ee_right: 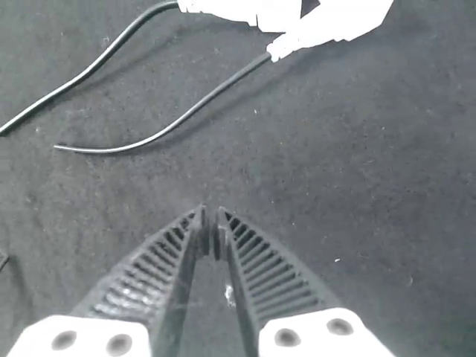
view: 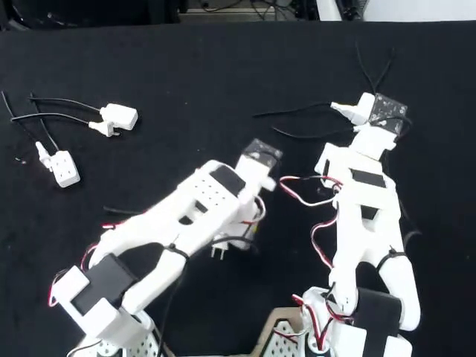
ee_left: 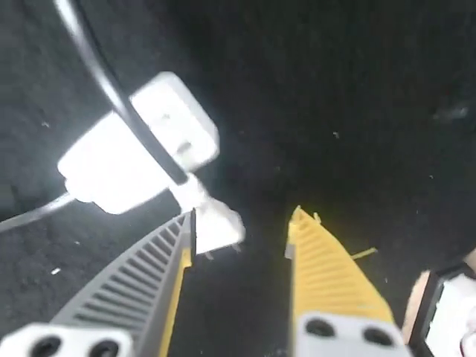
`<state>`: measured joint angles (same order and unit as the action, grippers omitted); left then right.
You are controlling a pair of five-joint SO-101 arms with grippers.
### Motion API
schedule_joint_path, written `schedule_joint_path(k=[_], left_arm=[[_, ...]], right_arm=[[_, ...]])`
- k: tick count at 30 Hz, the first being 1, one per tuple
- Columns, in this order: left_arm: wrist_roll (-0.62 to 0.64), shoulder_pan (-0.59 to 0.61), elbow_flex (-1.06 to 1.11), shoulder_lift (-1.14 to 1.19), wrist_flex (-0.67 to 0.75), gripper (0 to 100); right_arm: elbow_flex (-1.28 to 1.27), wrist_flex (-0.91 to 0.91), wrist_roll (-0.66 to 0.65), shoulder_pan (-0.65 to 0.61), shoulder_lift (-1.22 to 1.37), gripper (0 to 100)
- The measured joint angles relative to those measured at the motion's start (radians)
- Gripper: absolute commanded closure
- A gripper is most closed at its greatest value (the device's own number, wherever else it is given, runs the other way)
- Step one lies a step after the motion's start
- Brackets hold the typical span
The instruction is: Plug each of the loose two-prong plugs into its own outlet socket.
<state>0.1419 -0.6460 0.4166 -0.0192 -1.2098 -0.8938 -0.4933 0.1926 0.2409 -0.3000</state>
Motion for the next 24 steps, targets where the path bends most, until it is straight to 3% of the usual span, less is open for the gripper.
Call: schedule_joint_path(k=[6,14,20,24], left_arm=[[0.000,-0.023,0.049,0.000,-0.031,84],[-0.002,0.025,0.141,0.000,0.109,84],[-0.005,0.020,0.143,-0.006,0.120,97],[-0.069,-0.018,0.143,-0.006,0.120,97]], right_arm=[[0.000,0.000,0.000,0.000,0.000,98.6],[0.000,0.000,0.000,-0.006,0.000,98.6],[0.000,0.000,0.000,-0.009,0.000,98.6],[0.000,0.000,0.000,-0.008,0.000,98.6]])
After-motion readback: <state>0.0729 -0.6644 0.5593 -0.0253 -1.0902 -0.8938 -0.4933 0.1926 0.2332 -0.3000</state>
